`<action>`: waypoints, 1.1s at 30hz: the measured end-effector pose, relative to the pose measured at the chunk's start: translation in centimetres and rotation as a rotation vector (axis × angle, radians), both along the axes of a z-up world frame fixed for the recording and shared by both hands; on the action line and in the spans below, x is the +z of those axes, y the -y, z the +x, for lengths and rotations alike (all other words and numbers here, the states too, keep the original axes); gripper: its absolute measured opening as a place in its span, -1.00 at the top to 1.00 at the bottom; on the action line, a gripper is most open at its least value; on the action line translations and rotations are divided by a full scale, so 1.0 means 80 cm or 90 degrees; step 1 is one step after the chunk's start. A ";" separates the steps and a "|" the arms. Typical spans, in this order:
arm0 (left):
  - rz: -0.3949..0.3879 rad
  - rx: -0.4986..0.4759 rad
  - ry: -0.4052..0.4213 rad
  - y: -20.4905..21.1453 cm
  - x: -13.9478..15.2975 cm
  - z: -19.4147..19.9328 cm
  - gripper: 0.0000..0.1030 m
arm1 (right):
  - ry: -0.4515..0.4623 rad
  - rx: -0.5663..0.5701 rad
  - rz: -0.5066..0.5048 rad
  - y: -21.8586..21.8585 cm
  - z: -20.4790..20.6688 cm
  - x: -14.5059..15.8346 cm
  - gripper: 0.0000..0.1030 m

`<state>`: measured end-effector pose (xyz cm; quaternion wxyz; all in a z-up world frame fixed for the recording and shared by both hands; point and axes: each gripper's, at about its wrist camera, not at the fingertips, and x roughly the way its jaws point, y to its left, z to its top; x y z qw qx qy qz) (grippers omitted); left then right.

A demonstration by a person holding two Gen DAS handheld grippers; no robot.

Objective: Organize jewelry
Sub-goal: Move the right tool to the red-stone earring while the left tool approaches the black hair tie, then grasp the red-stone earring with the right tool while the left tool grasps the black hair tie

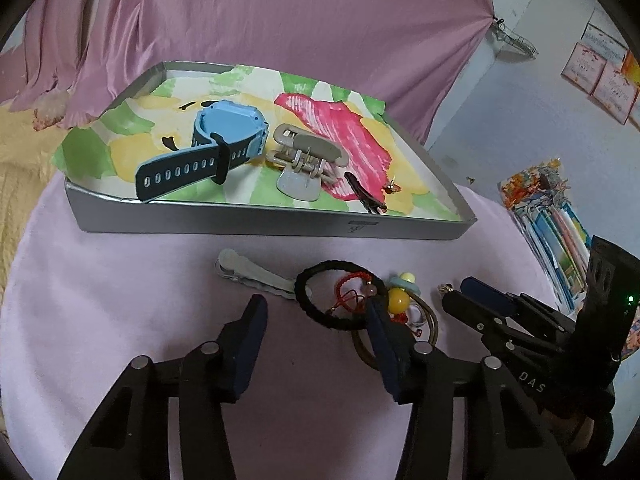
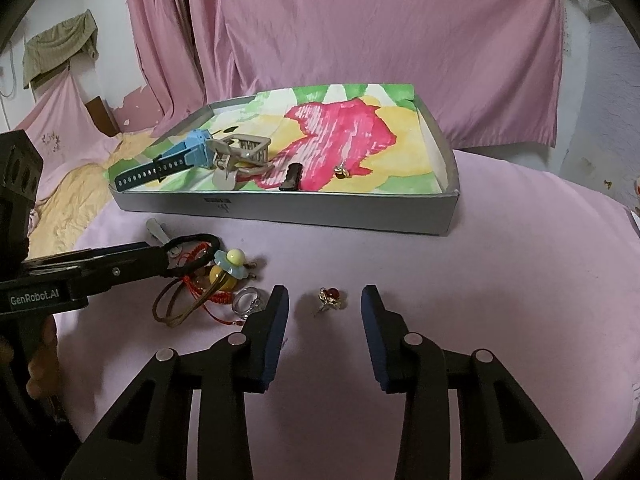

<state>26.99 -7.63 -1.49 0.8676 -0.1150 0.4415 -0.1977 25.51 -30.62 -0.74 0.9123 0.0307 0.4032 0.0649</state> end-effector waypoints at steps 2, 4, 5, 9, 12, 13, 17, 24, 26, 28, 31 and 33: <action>0.013 0.003 -0.004 0.003 0.001 0.002 0.20 | -0.006 -0.001 -0.001 0.000 0.002 -0.001 0.41; 0.022 0.005 -0.008 0.005 0.001 0.004 0.26 | -0.011 -0.001 -0.003 0.000 0.004 -0.003 0.44; 0.026 0.008 -0.009 0.005 0.001 0.004 0.29 | -0.014 -0.001 -0.003 -0.001 0.005 -0.004 0.44; 0.056 0.017 -0.005 0.009 0.001 0.004 0.47 | -0.018 0.000 -0.009 -0.003 0.006 -0.006 0.48; 0.082 0.019 0.004 0.012 0.001 0.002 0.55 | -0.019 -0.001 -0.013 -0.005 0.006 -0.006 0.49; 0.093 0.019 0.008 0.015 0.001 0.002 0.57 | -0.019 -0.001 -0.015 -0.005 0.007 -0.006 0.49; 0.117 0.008 0.012 0.020 0.001 0.001 0.81 | -0.020 -0.003 -0.016 -0.004 0.008 -0.006 0.63; 0.134 -0.004 0.024 0.030 0.000 -0.002 0.90 | -0.017 -0.008 0.000 0.001 0.006 -0.007 0.80; 0.138 -0.006 0.030 0.031 0.000 -0.003 0.90 | -0.016 -0.010 0.006 0.003 0.006 -0.007 0.83; 0.136 -0.006 0.035 0.031 0.000 -0.004 0.91 | -0.014 -0.012 0.012 0.005 0.004 -0.008 0.88; 0.124 -0.004 0.041 0.028 -0.001 -0.008 0.91 | -0.010 -0.016 0.023 0.008 0.002 -0.009 0.93; 0.113 -0.001 0.041 0.025 -0.001 -0.010 0.92 | -0.006 -0.020 0.030 0.011 0.001 -0.008 0.94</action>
